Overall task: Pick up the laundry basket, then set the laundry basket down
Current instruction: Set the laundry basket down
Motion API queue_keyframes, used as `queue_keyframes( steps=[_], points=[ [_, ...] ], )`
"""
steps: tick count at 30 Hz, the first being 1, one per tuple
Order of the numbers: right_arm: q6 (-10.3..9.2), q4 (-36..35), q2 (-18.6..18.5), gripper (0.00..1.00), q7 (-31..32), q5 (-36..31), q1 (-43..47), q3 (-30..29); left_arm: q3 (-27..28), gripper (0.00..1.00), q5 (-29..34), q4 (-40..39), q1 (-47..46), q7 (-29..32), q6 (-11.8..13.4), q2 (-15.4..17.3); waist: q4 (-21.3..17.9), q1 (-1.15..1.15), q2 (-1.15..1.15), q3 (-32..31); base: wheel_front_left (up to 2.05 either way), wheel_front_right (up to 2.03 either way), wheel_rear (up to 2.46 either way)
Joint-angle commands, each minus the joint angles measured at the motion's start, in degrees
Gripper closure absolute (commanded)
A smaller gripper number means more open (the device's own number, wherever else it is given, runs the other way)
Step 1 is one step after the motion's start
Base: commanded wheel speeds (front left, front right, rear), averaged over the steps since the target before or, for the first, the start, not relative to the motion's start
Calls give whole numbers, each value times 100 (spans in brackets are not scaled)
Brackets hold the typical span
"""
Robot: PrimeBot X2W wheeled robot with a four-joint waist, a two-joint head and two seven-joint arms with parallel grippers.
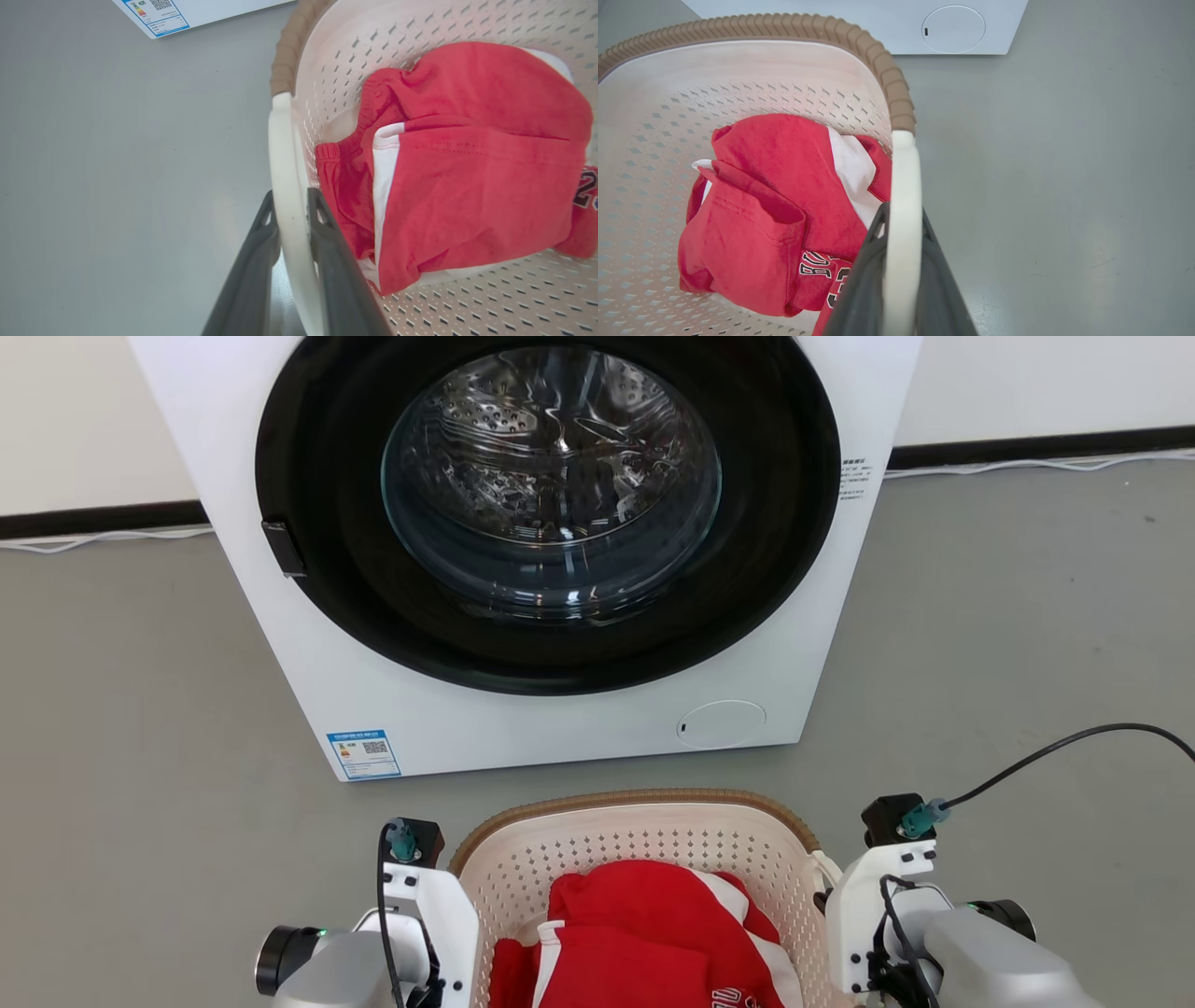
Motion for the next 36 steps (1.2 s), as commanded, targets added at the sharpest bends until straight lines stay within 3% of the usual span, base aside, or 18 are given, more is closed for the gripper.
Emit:
queue_keyframes(
  steps=[1, 14, 28, 36],
  points=[
    [50, -89, -51, 100, -82, -4, -140, 76, 25, 100, 95, -2, -344, -28, -4, 171, -3, 0, 0, 21, 0, 0, 0],
    [50, -215, -202, 100, -659, 13, -454, 165, -9, 100, 287, -2, -807, -325, 174, 110, 53, 0, 0, 882, 0, 0, 0],
    [50, -487, -594, 100, -1895, -90, -1269, 287, -2, 100, 549, -5, -1869, -1198, 555, 17, 259, 0, 0, 2770, 0, 0, 0],
    [50, -547, -844, 100, -2149, -158, -1748, 341, 1, 100, 636, -49, -2369, -1577, 714, -41, 348, 0, 0, 3650, 0, 0, 0]
  ],
)
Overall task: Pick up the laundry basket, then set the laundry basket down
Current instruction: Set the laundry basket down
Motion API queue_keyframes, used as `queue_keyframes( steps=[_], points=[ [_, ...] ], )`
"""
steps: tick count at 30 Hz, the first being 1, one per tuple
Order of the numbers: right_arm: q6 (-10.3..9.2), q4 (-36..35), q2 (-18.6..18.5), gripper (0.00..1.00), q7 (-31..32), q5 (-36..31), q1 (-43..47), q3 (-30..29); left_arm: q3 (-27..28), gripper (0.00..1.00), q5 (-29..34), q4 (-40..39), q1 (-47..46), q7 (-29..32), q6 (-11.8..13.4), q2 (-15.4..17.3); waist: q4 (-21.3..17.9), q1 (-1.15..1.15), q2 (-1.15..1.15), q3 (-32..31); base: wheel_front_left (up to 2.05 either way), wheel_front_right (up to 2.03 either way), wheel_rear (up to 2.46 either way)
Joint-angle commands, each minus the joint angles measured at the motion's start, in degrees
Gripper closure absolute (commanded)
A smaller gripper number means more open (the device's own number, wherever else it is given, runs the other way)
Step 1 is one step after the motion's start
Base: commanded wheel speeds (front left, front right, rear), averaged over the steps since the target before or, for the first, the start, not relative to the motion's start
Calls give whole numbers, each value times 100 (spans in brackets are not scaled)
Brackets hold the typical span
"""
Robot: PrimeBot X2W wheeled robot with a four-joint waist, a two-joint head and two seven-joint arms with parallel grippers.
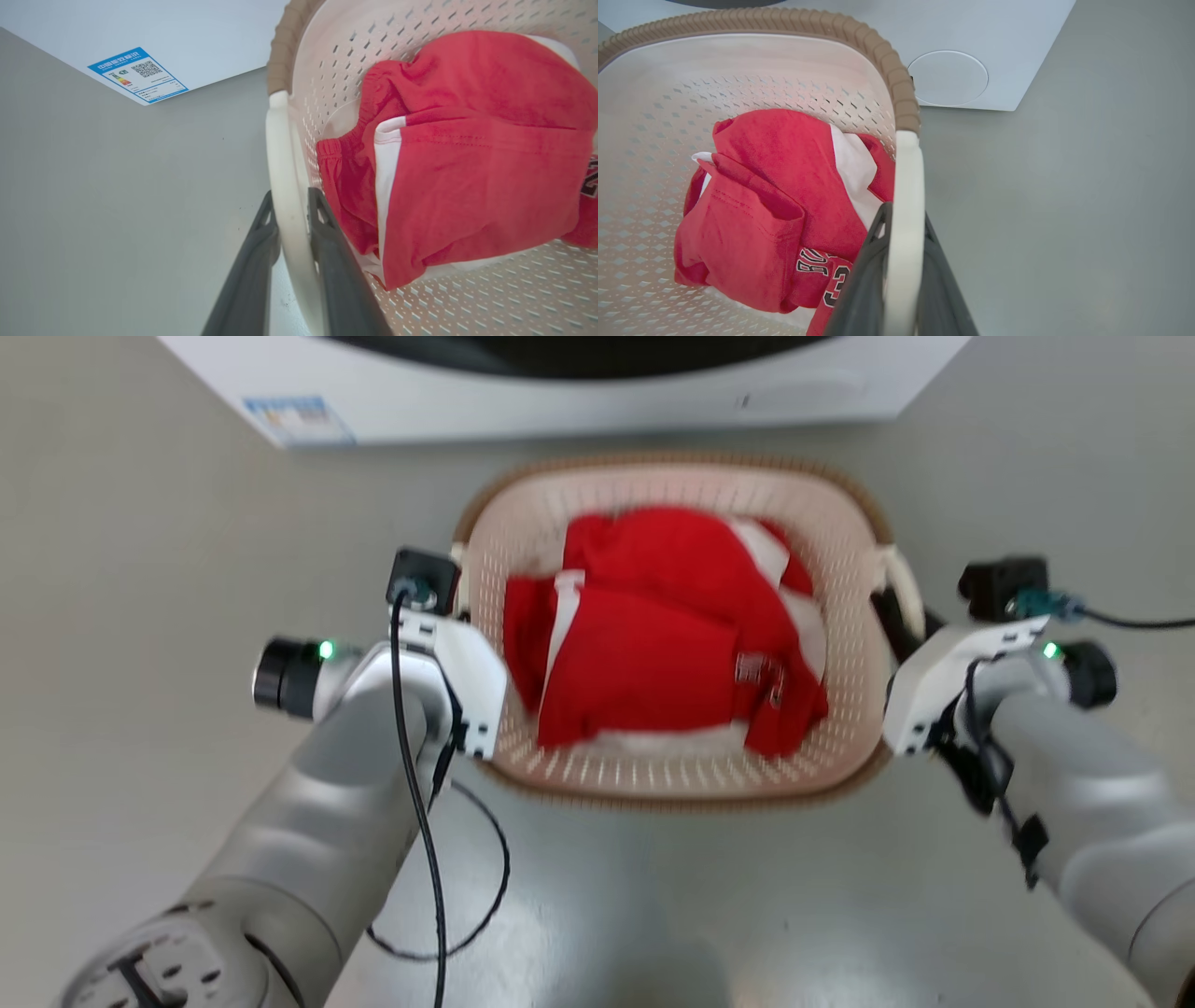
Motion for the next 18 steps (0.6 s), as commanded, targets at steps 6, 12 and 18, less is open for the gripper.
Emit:
queue_keyframes(
  steps=[6, 12, 18],
  points=[
    [50, -155, -208, 100, -200, -267, -342, -50, 95, 100, 140, -17, -601, -485, 191, 133, 90, 0, 0, 922, 0, 0, 0],
    [50, -394, -341, 100, -204, -686, -526, -520, 153, 100, 141, 0, -826, -631, 243, 130, 82, 0, 0, 1304, 0, 0, 0],
    [50, -541, -391, 100, -205, -1151, -424, -999, 189, 100, 143, 14, -922, -706, 257, 129, 104, 0, 0, 1471, 0, 0, 0]
  ],
)
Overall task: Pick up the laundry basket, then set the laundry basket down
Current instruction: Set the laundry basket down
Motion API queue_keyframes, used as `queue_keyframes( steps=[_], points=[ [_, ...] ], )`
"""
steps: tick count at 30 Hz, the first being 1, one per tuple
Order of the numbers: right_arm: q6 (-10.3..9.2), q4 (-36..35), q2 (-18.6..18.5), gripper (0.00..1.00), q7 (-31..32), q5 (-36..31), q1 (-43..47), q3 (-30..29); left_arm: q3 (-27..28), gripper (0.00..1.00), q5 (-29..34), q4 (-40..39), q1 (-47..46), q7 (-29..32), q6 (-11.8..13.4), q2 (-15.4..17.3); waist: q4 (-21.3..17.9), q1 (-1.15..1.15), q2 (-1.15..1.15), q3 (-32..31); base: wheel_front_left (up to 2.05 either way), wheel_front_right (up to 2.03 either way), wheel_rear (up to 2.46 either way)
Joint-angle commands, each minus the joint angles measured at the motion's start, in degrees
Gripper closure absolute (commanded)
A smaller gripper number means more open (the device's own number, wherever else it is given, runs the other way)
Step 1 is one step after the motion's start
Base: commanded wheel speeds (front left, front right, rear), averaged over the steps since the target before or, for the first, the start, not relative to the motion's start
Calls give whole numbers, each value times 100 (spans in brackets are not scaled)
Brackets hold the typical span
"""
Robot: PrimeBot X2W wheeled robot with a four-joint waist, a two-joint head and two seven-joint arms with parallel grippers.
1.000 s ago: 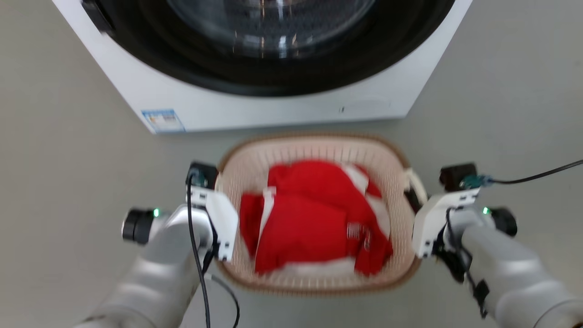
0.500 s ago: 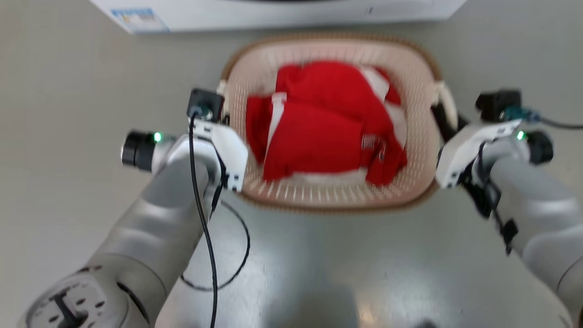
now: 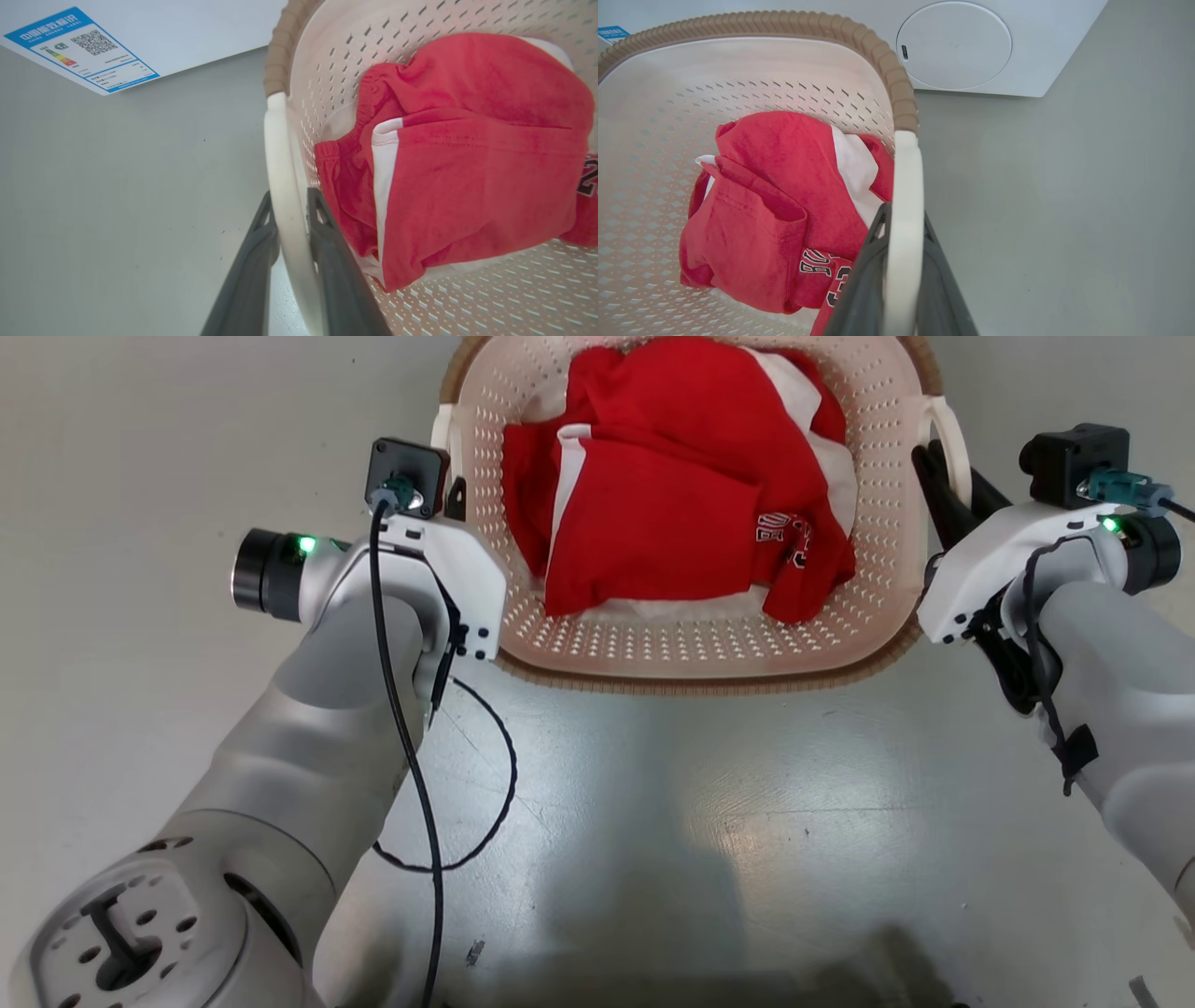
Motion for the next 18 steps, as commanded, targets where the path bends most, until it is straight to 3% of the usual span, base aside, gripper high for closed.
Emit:
queue_keyframes(
  steps=[1, 18],
  points=[
    [50, -127, -82, 100, -80, -219, 244, -51, 34, 100, 100, 25, -200, -76, 84, 148, 19, 0, 0, 58, 0, 0, 0],
    [50, -196, 21, 100, -81, -881, 440, -755, 7, 100, 120, 46, -325, -12, 43, 153, 77, 0, 0, 239, 0, 0, 0]
  ],
)
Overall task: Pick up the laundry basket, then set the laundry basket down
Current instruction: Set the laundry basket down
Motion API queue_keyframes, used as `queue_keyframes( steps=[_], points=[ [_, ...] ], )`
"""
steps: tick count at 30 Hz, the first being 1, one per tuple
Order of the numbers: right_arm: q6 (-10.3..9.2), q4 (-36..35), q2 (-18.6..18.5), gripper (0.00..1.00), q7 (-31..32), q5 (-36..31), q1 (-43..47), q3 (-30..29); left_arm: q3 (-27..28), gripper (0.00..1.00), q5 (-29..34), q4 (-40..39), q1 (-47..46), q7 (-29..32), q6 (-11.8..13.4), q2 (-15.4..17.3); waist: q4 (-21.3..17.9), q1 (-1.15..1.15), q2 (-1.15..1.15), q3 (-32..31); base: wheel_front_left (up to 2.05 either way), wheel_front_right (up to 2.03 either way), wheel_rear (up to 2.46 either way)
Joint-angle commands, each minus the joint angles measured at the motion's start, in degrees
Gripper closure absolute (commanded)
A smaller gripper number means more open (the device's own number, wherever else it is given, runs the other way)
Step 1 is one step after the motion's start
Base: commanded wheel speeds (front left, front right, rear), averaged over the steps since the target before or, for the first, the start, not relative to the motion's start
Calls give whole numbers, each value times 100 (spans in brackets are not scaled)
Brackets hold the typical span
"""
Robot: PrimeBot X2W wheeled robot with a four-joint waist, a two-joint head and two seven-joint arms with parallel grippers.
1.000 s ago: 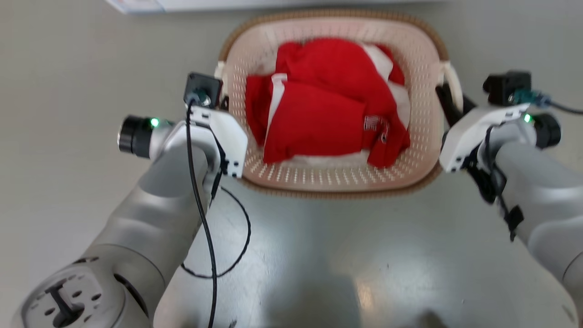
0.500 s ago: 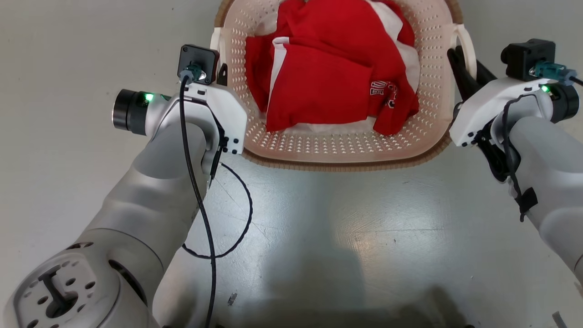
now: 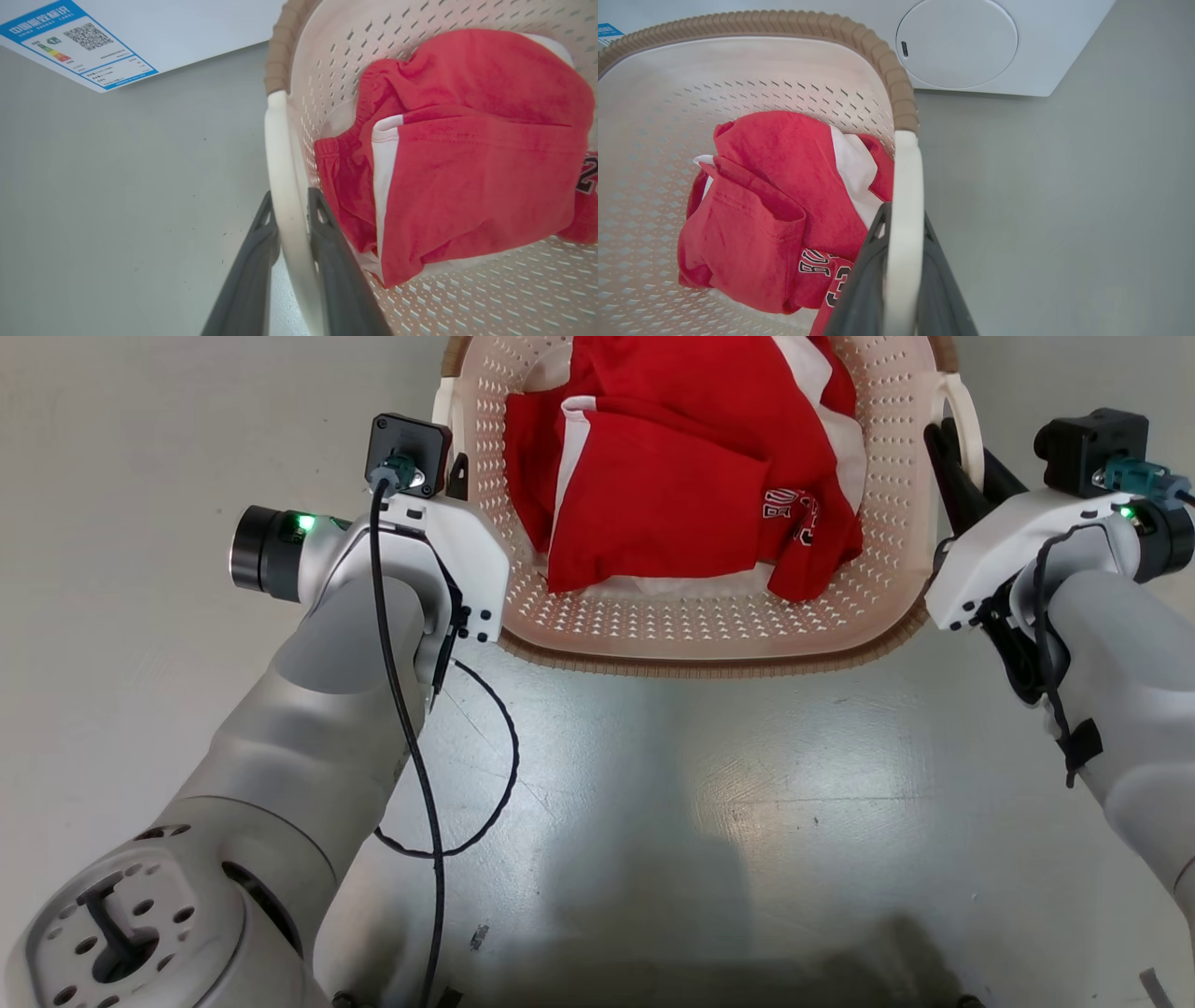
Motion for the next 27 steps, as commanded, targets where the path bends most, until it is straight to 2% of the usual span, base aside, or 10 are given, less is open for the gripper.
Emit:
queue_keyframes(
  steps=[1, 25, 26, 27],
  points=[
    [50, -88, 1, 100, -81, -113, 363, 62, -7, 100, 88, 36, -151, 0, 45, 171, 8, 0, 0, 13, 0, 0, 0],
    [50, 91, 35, 100, -81, -211, 336, -42, -59, 100, 88, 42, -188, 89, 63, 161, 21, 0, 0, 218, 0, 0, 0],
    [50, 130, 32, 89, -81, -220, 326, -61, -35, 97, 62, 42, -188, 87, 78, 160, 24, 0, 0, 222, 0, 0, 0],
    [50, 168, 38, 69, -81, -235, 316, -76, -1, 67, 28, 42, -189, 76, 89, 160, 26, 0, 0, 228, 0, 0, 0]
  ],
)
